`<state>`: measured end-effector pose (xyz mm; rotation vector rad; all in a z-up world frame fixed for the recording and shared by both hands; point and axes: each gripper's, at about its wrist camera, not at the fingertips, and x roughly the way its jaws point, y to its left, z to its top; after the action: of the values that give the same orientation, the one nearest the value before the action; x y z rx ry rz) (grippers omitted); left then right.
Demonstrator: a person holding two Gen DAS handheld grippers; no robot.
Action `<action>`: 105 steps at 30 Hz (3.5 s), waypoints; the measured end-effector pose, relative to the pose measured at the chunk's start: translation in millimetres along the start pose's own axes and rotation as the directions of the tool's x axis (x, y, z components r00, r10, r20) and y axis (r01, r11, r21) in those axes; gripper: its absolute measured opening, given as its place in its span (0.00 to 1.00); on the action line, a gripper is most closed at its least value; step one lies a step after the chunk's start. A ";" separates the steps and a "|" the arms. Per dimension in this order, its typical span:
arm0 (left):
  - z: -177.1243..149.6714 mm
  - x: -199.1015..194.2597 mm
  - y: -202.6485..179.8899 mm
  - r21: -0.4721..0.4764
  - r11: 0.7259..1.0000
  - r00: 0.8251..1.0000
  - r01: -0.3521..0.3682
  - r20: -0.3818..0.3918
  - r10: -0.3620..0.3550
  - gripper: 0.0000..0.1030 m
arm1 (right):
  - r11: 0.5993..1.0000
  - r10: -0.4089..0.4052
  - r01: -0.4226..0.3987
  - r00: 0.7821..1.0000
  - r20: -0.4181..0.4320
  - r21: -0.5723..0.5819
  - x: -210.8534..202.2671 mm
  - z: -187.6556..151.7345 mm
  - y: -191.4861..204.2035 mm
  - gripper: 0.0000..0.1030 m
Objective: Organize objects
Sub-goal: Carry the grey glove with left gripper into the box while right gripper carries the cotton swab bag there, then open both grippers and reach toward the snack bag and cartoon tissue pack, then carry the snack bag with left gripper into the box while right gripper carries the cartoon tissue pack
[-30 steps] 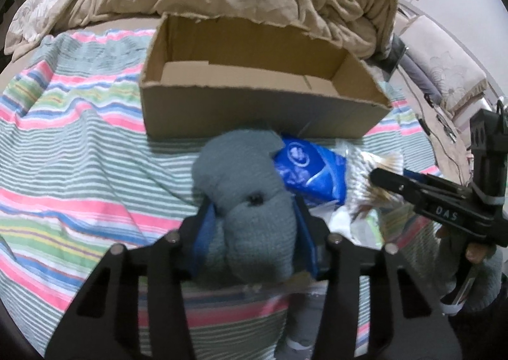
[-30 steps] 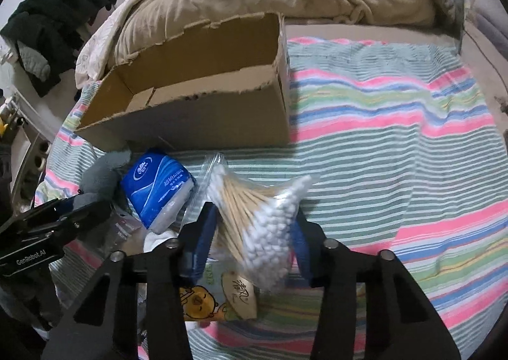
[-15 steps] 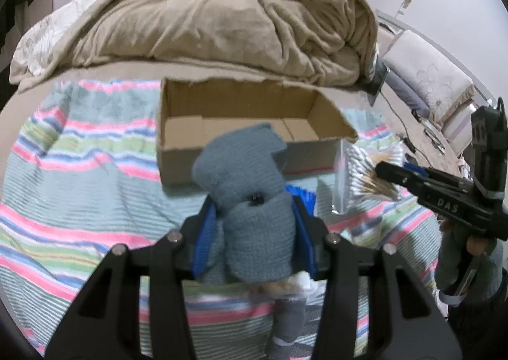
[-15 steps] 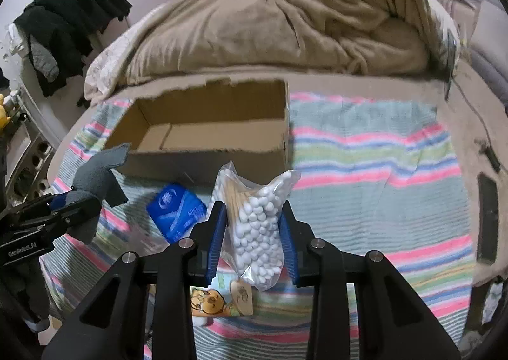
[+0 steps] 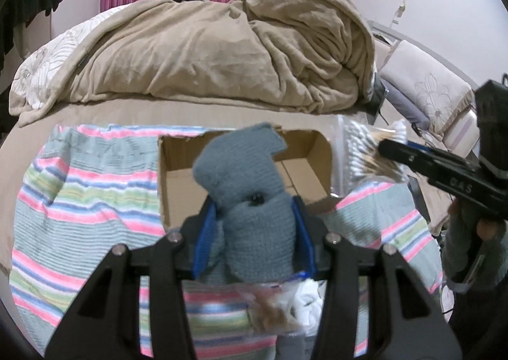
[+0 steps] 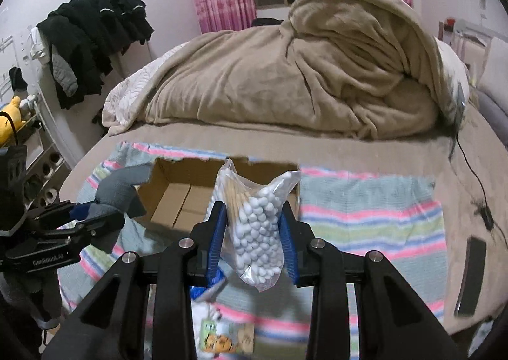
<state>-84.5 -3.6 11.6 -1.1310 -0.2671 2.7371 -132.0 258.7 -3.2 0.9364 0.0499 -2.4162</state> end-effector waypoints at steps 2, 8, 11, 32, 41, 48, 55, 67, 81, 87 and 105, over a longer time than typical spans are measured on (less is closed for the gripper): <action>2.2 5.1 1.7 -0.003 1.000 1.000 -0.004 -0.002 0.004 0.46 | 1.000 0.008 -0.008 1.000 -0.013 -0.002 14.6 6.2 -4.4 0.34; 8.4 30.3 10.7 -0.010 1.000 1.000 -0.011 -0.019 0.011 0.46 | 1.000 0.023 -0.023 0.997 -0.071 -0.005 55.3 9.1 -14.0 0.34; 7.9 44.3 15.3 -0.012 1.000 0.999 -0.009 -0.031 0.009 0.46 | 1.000 0.018 -0.019 0.993 -0.116 -0.005 76.8 2.6 -19.3 0.34; 10.8 81.9 15.9 0.012 1.000 0.996 -0.014 -0.086 0.015 0.50 | 0.998 0.014 -0.003 0.980 -0.201 0.056 81.8 -27.9 -26.0 0.41; 11.7 56.4 5.5 0.033 0.999 0.998 -0.024 -0.063 0.026 0.56 | 0.998 0.025 -0.015 0.989 -0.149 0.067 51.4 -28.4 -15.5 0.69; 5.5 30.7 -1.2 0.035 0.999 0.999 -0.022 -0.043 0.024 0.57 | 0.999 0.013 -0.007 0.993 -0.121 0.049 25.3 -33.6 -2.8 0.70; -6.7 8.4 -1.3 0.025 1.000 0.999 -0.019 -0.034 0.019 0.73 | 0.999 0.011 -0.006 0.992 -0.125 0.041 12.2 -44.5 6.3 0.70; -43.3 -0.1 -4.1 0.007 1.000 0.996 -0.015 -0.093 0.016 0.74 | 0.999 0.020 -0.010 0.981 -0.191 0.052 6.0 -82.6 12.5 0.71; -93.8 23.7 -12.5 0.001 1.000 0.978 0.004 -0.210 -0.004 0.74 | 0.996 0.064 -0.043 0.958 -0.280 0.080 22.7 -133.1 8.7 0.80; -106.9 41.1 -16.4 0.002 1.000 0.966 0.014 -0.258 -0.013 0.74 | 0.994 0.083 -0.056 0.947 -0.311 0.096 32.8 -144.7 6.4 0.80; -124.7 72.7 -19.9 0.007 0.999 0.949 0.044 -0.312 -0.040 0.46 | 0.985 0.158 -0.122 0.918 -0.363 0.120 53.6 -154.0 9.7 0.67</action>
<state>-45.1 44.4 -120.2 -1.5105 -0.2248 2.4688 -65.3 259.3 -152.3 1.3835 0.0050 -2.0960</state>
